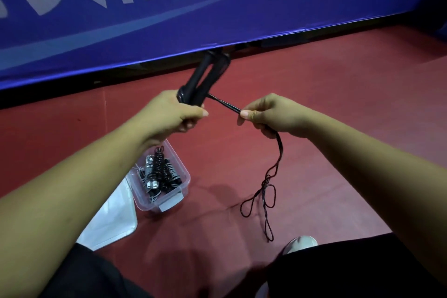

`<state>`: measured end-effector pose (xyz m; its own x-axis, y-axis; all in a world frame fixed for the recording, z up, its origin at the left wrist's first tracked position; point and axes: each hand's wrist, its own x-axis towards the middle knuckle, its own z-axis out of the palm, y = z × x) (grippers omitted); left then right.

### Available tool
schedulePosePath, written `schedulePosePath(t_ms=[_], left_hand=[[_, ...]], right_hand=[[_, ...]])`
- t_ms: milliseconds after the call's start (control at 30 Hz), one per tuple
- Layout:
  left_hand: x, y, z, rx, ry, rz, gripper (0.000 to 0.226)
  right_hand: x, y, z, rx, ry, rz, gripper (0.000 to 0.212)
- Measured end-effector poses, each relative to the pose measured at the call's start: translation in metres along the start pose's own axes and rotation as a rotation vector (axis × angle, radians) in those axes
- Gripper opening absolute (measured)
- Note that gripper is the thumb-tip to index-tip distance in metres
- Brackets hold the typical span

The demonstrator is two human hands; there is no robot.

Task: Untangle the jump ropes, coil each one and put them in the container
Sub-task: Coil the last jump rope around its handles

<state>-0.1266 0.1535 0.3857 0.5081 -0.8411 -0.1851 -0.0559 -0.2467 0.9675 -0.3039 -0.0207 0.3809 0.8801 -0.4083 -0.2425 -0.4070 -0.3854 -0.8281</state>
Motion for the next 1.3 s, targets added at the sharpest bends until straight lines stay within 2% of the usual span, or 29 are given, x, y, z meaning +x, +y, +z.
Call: schedulePosePath(t_ms=[133, 267, 400, 533, 667, 900, 1067, 1133, 1200, 1300], left_hand=[[0.016, -0.009, -0.025, -0.284, 0.082, -0.171, 0.017], [0.022, -0.018, -0.036, -0.373, 0.125, -0.191, 0.041], [0.023, -0.023, -0.041, -0.15, 0.189, -0.174, 0.044], [0.021, -0.029, -0.034, 0.093, 0.182, -0.187, 0.037], [0.021, -0.042, -0.018, 0.421, 0.219, -0.15, 0.031], [0.014, -0.059, 0.008, 0.924, 0.056, -0.047, 0.03], [0.005, -0.063, 0.036, 0.961, -0.104, -0.006, 0.052], [0.002, -0.06, 0.042, 0.963, -0.147, 0.027, 0.042], [-0.004, -0.055, 0.043, 0.968, -0.223, 0.027, 0.029], [-0.012, -0.05, 0.044, 1.03, -0.41, 0.005, 0.029]], right_hand=[[-0.01, 0.005, 0.008, 0.082, -0.11, 0.104, 0.03], [-0.023, -0.006, 0.018, -0.018, -0.123, 0.085, 0.029], [-0.037, -0.036, 0.016, -0.101, -0.074, -0.031, 0.026], [-0.05, -0.061, 0.014, -0.339, -0.099, -0.163, 0.014], [-0.054, -0.074, 0.025, -0.335, -0.153, -0.197, 0.013], [-0.049, -0.077, 0.026, -0.258, -0.032, -0.217, 0.018], [-0.043, -0.076, 0.021, -0.245, 0.123, -0.201, 0.02], [-0.04, -0.076, 0.016, -0.352, 0.176, -0.223, 0.019], [-0.036, -0.075, 0.011, -0.57, 0.246, -0.266, 0.012], [-0.033, -0.072, 0.009, -0.742, 0.329, -0.271, 0.012]])
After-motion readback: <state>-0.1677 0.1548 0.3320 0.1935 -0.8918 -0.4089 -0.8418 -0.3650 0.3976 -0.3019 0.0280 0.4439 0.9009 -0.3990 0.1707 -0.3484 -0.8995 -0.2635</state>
